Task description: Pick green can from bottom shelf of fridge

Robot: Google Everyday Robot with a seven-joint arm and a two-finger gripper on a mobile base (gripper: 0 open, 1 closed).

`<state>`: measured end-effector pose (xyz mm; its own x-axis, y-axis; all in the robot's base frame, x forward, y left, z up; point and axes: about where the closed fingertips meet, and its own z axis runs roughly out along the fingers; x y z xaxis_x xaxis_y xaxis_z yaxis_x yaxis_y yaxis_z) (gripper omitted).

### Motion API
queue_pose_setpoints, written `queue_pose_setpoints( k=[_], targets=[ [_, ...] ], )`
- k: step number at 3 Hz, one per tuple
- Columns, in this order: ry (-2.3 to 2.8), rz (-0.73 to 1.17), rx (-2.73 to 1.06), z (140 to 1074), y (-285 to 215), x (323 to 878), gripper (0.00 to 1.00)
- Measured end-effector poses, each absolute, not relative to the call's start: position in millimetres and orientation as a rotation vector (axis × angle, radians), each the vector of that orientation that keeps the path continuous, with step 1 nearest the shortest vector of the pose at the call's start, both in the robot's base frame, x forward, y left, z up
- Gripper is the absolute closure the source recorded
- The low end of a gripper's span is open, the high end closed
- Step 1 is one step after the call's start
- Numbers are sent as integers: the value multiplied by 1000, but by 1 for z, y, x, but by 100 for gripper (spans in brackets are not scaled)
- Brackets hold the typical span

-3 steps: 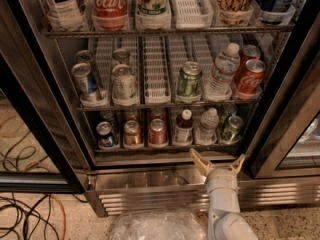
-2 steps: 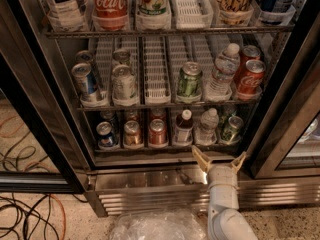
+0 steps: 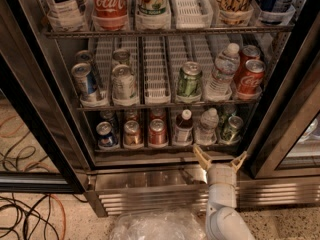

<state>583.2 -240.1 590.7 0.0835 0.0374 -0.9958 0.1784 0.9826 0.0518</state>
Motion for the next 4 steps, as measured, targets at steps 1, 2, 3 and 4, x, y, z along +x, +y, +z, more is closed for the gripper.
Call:
queue_pose_setpoints(
  k=[1, 2, 3, 4],
  targets=[
    [1486, -106, 176, 591, -240, 583, 19],
    [1486, -106, 176, 591, -240, 583, 41],
    [1486, -106, 176, 591, -240, 583, 33],
    [1485, -107, 175, 591, -240, 584, 25]
  ],
)
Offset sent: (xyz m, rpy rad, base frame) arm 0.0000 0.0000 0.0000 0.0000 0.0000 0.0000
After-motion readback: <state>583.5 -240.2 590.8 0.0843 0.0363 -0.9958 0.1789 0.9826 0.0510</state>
